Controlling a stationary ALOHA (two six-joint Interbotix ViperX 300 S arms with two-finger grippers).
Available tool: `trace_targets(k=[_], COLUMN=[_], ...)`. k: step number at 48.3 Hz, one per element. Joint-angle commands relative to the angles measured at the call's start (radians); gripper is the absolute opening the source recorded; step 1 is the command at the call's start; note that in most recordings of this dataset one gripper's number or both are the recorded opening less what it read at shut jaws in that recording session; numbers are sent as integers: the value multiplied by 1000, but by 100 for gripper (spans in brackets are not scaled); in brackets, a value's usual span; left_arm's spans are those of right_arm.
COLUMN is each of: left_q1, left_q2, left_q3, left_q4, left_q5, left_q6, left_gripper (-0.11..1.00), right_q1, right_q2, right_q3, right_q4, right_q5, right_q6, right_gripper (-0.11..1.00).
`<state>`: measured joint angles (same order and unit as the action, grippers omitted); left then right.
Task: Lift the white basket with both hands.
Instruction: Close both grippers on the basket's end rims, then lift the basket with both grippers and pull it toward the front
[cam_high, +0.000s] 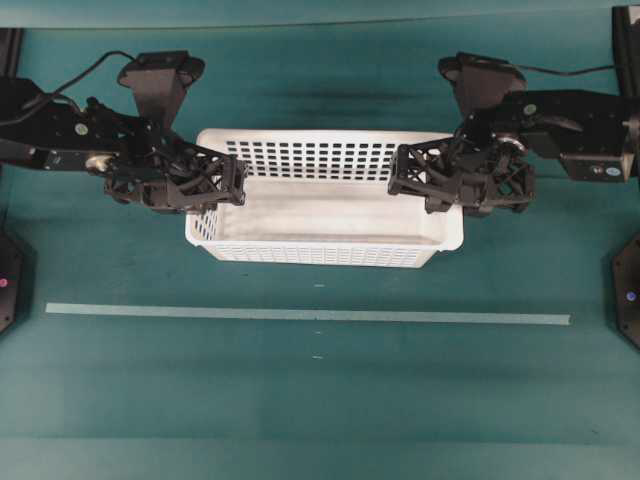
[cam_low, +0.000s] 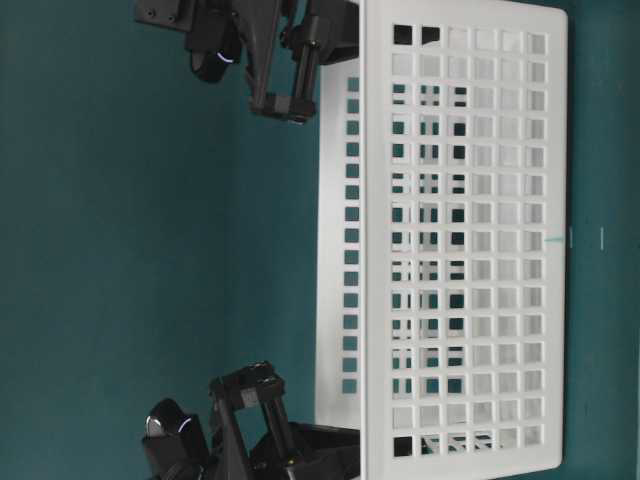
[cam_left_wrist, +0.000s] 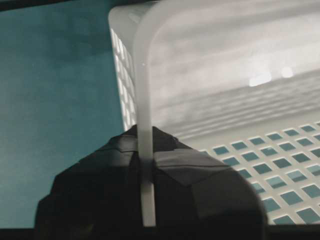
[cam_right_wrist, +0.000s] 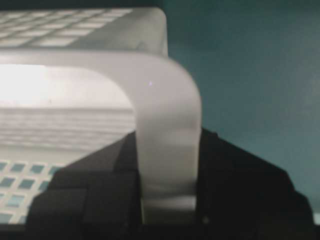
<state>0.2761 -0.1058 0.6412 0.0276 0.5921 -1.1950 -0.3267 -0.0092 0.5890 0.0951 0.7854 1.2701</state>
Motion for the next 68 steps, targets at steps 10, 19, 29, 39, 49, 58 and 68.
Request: trace_targets(k=[10, 19, 29, 39, 49, 58, 68], left_q1=[-5, -5, -5, -5, -9, -55, -126], left_q2=[-8, -9, -21, -66, -77, -106, -137], left_q3=[-8, -9, -23, -32, -37, -20, 6], left_q4=[2, 3, 3, 2, 2, 2, 2], left_q5=[-6, -6, -2, 3, 3, 2, 3], left_q6=[2, 3, 3, 2, -6, -54, -80], left_gripper=[-4, -4, -4, -4, -4, -4, -4], right_q1=[-2, -3, 6, 8, 17, 57, 103], right_q2=[6, 8, -2, -32, -48, -71, -89], right_q3=[-3, -6, -9, -9, -11, -8, 0], right_q4=[-3, -3, -3, -3, -3, -3, 2], right_q5=[-52, -54, -44, -40, -9, 5, 5], right_q6=[11, 9, 0, 0, 0, 11, 29], right_gripper=[17, 17, 17, 17, 17, 17, 17])
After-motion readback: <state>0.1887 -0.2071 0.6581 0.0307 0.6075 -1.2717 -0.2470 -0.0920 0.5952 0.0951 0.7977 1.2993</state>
